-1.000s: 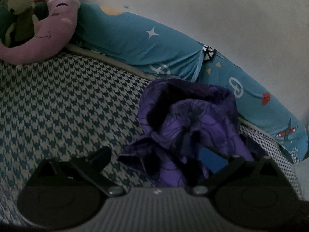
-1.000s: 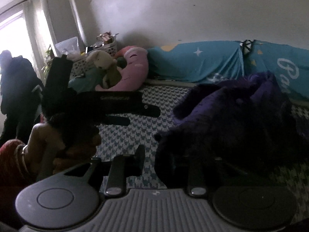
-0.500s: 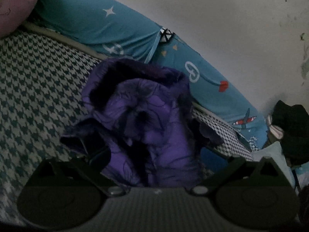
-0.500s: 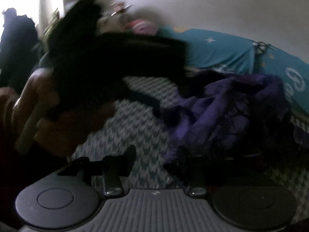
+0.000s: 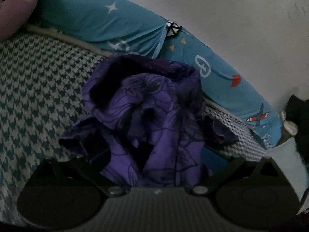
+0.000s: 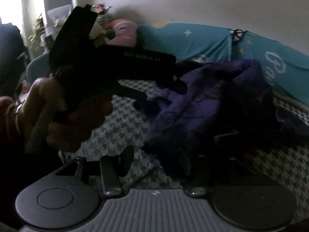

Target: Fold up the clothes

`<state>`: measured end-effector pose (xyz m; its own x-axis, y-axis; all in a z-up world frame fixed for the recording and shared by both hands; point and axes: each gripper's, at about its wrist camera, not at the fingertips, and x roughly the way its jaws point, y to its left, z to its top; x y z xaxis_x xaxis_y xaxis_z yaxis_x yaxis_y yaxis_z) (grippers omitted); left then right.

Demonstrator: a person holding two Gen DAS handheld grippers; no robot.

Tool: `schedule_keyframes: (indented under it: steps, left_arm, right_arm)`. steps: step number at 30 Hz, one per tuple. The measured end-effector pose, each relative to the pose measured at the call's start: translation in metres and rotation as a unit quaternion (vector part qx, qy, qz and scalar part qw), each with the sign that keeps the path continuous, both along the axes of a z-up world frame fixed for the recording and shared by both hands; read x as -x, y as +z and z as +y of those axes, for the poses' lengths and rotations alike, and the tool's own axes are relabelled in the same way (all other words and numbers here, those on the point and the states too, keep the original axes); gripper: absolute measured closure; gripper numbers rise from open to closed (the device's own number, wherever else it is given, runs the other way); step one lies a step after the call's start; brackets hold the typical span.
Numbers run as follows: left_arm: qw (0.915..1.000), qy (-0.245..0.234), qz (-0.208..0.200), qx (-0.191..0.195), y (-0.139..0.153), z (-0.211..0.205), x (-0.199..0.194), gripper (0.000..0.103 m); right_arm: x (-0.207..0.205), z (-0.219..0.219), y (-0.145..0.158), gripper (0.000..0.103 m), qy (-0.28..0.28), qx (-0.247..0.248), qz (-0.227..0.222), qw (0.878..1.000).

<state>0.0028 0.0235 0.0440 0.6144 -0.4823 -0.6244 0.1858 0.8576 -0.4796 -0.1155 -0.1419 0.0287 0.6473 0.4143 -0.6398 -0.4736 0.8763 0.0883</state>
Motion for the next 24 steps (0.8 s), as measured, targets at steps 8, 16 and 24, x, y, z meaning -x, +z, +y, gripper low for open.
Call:
schedule_keyframes:
  steps: [8, 16, 24]
  left_arm:
    - [0.9987, -0.026, -0.024, -0.037, 0.001, -0.027, -0.007, 0.0]
    - [0.9986, -0.03, -0.014, -0.042, -0.007, -0.04, -0.02, 0.0]
    - [0.9977, -0.034, 0.004, -0.058, -0.009, -0.05, -0.027, 0.03]
  right_arm:
    - [-0.011, -0.012, 0.002, 0.052, -0.047, -0.003, 0.008, 0.999]
    - [-0.022, -0.03, -0.001, 0.051, -0.122, -0.005, 0.026, 0.992]
    - [-0.032, -0.048, -0.001, 0.051, -0.189, -0.015, 0.042, 0.981]
